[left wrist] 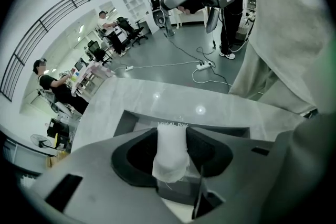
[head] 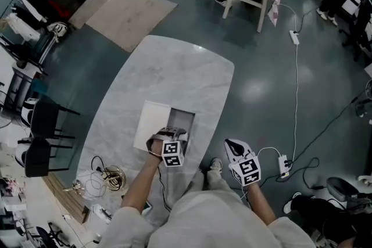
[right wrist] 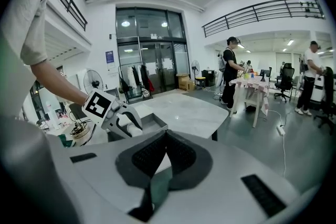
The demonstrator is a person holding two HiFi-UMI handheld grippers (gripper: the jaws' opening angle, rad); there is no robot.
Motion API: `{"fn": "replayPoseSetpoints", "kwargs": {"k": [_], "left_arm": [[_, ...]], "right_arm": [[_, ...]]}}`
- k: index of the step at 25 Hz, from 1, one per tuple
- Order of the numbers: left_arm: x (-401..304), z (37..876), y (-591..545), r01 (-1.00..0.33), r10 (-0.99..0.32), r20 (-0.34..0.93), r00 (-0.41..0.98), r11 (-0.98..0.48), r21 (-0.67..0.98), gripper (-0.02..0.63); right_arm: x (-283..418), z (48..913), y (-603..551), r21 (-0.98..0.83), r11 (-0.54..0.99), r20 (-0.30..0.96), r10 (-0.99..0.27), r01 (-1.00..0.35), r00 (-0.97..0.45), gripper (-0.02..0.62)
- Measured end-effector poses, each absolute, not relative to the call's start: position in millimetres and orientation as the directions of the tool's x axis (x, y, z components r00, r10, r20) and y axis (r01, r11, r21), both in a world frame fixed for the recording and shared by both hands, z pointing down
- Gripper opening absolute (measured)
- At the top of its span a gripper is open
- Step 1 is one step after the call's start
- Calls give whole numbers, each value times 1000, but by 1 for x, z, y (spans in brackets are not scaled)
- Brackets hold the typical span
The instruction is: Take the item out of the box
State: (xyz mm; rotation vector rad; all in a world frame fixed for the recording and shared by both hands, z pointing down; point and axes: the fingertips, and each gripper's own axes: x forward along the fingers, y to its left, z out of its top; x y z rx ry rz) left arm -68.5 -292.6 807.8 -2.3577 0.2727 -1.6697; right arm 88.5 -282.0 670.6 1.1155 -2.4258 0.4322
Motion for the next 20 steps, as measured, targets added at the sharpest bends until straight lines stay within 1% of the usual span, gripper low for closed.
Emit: {"fn": "replayPoseSetpoints", "kwargs": {"k": [3, 9, 16, 20], "left_arm": [[-68, 796, -294, -87, -314, 879, 359, -949, -303, 167], [-67, 771, -299, -323, -390, 814, 431, -909, -265, 167], [-68, 736, -310, -583, -514, 684, 518, -797, -157, 167], [-69, 720, -310, -666, -571, 622, 536, -739, -105, 167]], "right_arm": [[84, 668, -283, -93, 638, 497, -636, -764, -591, 2], [78, 664, -288, -81, 653, 482, -636, -753, -603, 2], [73, 662, -294, -73, 659, 471, -639, -749, -608, 2], [68, 658, -295, -71, 666, 466, -636, -742, -615, 2]]}}
